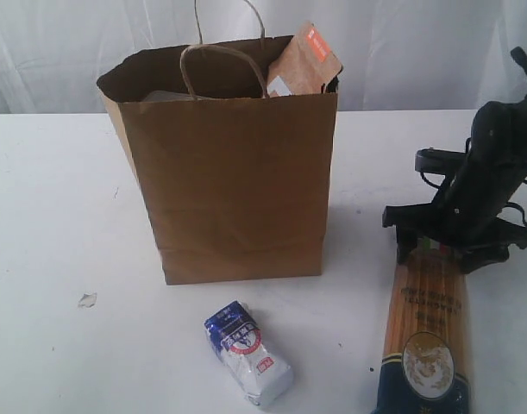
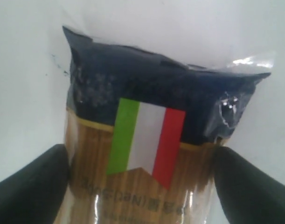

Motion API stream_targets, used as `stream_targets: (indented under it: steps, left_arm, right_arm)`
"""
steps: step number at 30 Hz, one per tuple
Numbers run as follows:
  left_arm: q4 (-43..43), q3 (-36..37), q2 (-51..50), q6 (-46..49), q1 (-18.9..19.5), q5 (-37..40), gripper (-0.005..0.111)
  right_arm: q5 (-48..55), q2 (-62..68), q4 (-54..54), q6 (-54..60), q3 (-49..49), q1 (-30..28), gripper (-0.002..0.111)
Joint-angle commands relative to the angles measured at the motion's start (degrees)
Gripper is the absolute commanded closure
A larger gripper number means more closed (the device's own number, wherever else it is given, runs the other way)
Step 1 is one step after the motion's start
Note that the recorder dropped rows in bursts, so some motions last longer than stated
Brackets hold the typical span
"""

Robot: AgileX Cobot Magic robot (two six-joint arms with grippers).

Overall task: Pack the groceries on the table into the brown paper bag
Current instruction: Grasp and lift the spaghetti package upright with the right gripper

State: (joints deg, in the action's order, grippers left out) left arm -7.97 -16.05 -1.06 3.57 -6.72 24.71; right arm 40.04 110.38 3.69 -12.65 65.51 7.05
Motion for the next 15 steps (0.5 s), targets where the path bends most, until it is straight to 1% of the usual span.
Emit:
stream_targets:
  steps: [1,5,6,8,9,12,15]
  left_arm:
    - [-0.48,0.24,0.42,-0.29,-0.54,-0.26,0.107]
    - [-0.48,0.24,0.42,-0.29,-0.54,-0.26,0.107]
    - [-0.48,0.24,0.42,-0.29,-0.54,-0.26,0.107]
    - [-0.48,0.24,0.42,-0.29,-0.54,-0.26,0.107]
    - [-0.48,0.24,0.42,-0.29,-0.54,-0.26,0.107]
    - [-0.48,0.24,0.42,-0.29,-0.54,-0.26,0.107]
    - [-0.48,0.24,0.42,-0.29,-0.54,-0.26,0.107]
  right_arm:
    - [2.20,0.36,0.59,1.15,0.05,1.58,0.053]
    - [3.00,0.09,1.97,6.54,0.05,1.63,0.095]
    - [4.32,-0.62,1.86,9.25,0.05,1.63,0.109]
    - [5.48,-2.16,0.68,12.65,0.05,1.63,0.108]
    - [5.92,-3.77,-1.54,13.81,0.05,1.48,0.108]
    - [6.80,-8.57,-7.48,14.16,0.74,0.96,0.108]
    - [6.53,-14.41,-8.91,17.39,1.17,0.56,0.108]
